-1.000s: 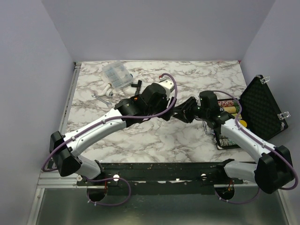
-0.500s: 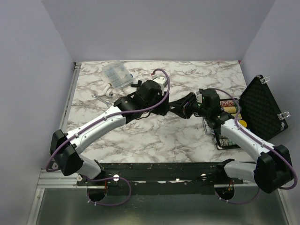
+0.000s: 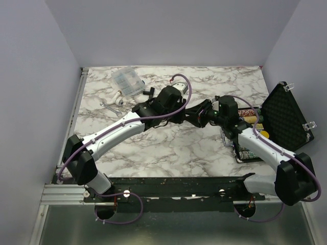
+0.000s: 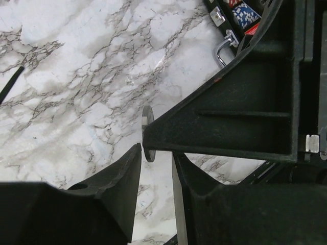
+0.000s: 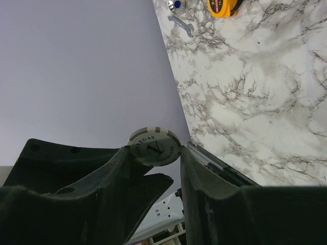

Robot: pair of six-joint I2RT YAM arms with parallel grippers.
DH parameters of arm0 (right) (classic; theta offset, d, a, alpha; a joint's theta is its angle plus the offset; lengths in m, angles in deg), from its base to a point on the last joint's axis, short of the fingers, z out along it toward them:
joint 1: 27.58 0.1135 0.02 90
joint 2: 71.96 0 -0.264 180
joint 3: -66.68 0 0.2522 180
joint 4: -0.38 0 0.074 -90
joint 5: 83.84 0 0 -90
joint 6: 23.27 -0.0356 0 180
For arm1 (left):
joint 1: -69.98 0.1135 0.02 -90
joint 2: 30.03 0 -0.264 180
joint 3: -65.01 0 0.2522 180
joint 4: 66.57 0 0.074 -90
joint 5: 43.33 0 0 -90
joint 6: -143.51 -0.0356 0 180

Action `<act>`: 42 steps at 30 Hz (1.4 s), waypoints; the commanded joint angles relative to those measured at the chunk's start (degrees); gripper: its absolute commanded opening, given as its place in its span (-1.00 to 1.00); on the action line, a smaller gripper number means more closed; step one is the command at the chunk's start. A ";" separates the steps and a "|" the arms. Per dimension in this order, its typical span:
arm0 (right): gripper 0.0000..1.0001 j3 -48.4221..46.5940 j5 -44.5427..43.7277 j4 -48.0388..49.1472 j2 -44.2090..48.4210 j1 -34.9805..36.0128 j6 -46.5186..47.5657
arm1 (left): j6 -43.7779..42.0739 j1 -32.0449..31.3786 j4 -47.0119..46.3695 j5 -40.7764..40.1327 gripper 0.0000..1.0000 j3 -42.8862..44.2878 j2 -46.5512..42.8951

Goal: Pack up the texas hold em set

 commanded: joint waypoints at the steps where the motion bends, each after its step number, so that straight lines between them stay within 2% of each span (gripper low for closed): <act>1: -0.99 0.09 2.46 3.33 -1.35 -0.23 -0.99 | 0.16 -0.01 0.59 -3.80 -0.42 3.35 1.79; 4: -0.99 0.09 2.37 3.63 -1.62 -0.23 -0.89 | 0.16 -0.01 1.01 -4.15 -0.44 4.21 2.78; 10: -0.99 0.33 2.31 3.53 -1.44 -0.20 -0.77 | -0.01 -0.01 2.31 -5.61 -0.62 5.79 3.77; 14: -0.99 1.00 2.33 3.37 -1.16 -0.19 -0.71 | -0.01 0.00 3.81 -6.48 -0.77 7.47 4.96; 17: -0.99 1.45 2.20 3.40 -0.86 -0.22 -0.64 | -0.10 0.00 5.32 -6.72 -1.00 8.79 5.88; 21: -0.98 1.33 0.80 0.88 0.51 -0.21 2.31 | -0.87 -0.01 5.60 -6.60 -1.00 8.72 5.25; 23: -0.69 0.78 -0.65 -2.08 1.50 -0.21 5.71 | -1.86 0.03 5.53 -5.06 -1.00 8.56 4.44; 24: -0.43 0.31 -1.17 -4.03 2.01 -0.28 8.07 | -2.29 0.01 5.36 -3.68 -1.00 8.26 3.72; 26: -0.04 -1.46 -1.53 -8.93 3.06 -0.62 14.60 | -3.66 0.08 3.95 0.50 -1.00 6.73 1.81; 28: 0.24 -3.85 -1.75 -14.36 4.26 -0.90 22.60 | -4.84 0.08 2.84 5.87 -1.00 5.32 -0.08; 29: 0.30 -5.16 -1.68 -17.03 5.07 -0.92 27.04 | -5.38 0.08 2.30 8.31 -1.00 4.79 -1.16; 36: 0.38 -10.48 6.33 -28.50 16.38 -1.40 51.87 | -9.82 -0.31 -2.87 31.71 -1.00 1.94 -6.95; 39: 0.57 -10.76 5.99 -30.73 22.48 -1.37 56.06 | -10.96 -1.17 -5.20 40.36 -1.00 1.30 -8.92; 42: 0.57 -10.98 6.07 -31.90 25.46 -1.41 56.78 | -12.06 -2.62 -5.99 42.87 -1.00 0.51 -11.27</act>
